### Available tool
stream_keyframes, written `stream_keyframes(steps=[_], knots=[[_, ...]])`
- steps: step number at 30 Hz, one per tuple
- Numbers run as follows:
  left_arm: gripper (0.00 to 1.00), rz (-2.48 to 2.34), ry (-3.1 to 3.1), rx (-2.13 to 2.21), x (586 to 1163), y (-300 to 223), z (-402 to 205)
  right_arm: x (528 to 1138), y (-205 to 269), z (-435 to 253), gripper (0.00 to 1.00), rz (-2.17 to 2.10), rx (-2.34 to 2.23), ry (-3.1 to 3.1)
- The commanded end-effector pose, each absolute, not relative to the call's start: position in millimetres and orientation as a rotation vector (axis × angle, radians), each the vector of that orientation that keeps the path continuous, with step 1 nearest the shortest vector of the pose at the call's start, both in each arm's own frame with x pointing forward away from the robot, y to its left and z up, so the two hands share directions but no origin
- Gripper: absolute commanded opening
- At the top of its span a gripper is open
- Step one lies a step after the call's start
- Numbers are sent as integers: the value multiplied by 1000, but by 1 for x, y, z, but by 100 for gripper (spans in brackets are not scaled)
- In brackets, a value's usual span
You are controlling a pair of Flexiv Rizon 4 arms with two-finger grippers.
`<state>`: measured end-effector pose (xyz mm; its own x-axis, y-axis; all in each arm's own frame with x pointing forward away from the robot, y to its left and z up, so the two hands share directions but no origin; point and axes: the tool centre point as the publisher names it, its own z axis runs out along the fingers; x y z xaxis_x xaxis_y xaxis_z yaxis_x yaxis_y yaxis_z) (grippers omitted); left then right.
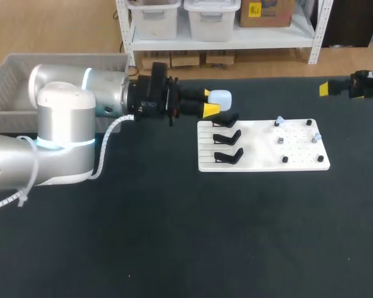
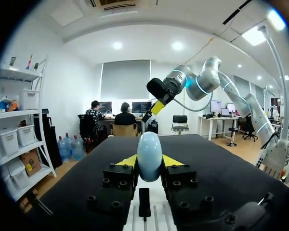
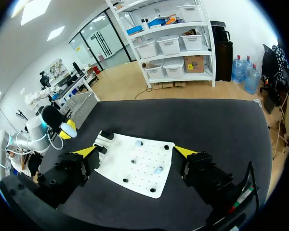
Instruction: Pick up each earbud case from the left stands, insert the matching earbuds, close the lid, and place the case in the box.
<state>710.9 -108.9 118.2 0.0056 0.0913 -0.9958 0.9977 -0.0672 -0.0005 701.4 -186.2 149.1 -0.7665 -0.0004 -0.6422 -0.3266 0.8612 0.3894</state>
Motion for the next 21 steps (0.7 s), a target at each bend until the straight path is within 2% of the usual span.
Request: stream_keyframes(steps=[1,14,21], knots=[[0,-1229,1239,1354,714,-109,119,701,-186,149,100,645,-235,2372],[0,-1232,1241,1369,714,-109,119,701,-186,149,100,645,-235,2372],[0,-1232,1241,1369,714,-109,119,675,-152,162,100,636,-355,2361]])
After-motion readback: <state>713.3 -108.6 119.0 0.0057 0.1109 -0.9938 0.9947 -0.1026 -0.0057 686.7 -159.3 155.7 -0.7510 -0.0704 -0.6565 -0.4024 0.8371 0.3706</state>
